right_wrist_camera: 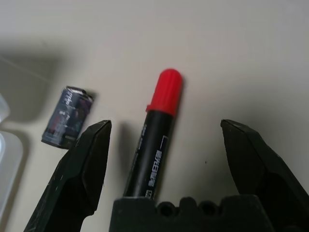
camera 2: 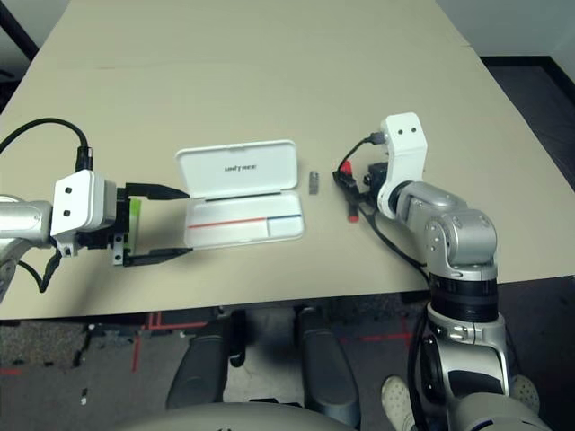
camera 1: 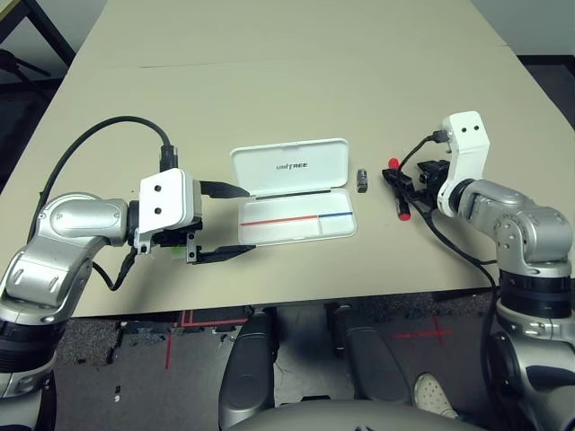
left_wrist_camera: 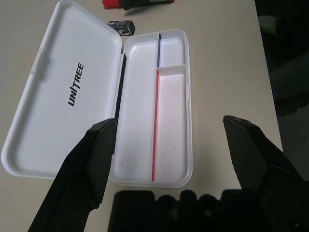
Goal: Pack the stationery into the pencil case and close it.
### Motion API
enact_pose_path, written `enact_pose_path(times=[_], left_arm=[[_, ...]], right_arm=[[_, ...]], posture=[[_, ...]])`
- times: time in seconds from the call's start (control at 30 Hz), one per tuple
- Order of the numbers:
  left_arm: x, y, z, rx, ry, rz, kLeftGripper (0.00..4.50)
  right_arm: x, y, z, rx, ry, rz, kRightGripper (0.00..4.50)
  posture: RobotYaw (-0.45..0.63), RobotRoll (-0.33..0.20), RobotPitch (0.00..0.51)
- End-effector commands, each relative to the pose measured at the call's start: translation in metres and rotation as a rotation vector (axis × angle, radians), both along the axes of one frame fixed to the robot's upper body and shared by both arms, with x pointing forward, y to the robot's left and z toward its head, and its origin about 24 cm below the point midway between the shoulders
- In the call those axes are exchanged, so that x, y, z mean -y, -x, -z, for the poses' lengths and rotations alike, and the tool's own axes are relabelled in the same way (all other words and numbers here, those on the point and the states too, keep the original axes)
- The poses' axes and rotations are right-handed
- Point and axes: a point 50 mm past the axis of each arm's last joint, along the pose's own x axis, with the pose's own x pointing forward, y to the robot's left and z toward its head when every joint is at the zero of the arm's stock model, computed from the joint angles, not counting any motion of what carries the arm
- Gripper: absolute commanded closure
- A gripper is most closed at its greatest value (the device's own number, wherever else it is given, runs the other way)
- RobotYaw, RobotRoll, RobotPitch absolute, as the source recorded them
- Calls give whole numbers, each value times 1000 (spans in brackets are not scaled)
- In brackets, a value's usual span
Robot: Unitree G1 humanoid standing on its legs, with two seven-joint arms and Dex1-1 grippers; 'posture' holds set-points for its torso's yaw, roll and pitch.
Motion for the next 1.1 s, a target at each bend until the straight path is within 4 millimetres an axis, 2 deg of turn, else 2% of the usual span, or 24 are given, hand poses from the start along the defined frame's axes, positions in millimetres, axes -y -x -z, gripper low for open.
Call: enact_pose_path(times=[0.03,0.23,0.63,0.77,1.03,1.1], left_arm=[[0,-1,0,7,-22,0,12],[2,0,-1,16,-21,1,12],[4,1,2,12,-23,2,12],[6,2,2,12,-18,4,0],[9,3,3,12,-10,4,0],[10,3,3,13,-9,5,0]], right_arm=[[-2,6,12,-67,9,19,0],[-10,8,23,-115,25,4,0],[-19,4,19,-187,2,53,0],[-20,5,21,-209,21,50,899],[-19,4,14,-196,64,26,3886],[-19,4,9,-186,74,3,3973]], posture=[[42,0,226],[51,0,220],[57,0,220],[65,0,221],[72,0,223],[73,0,223]])
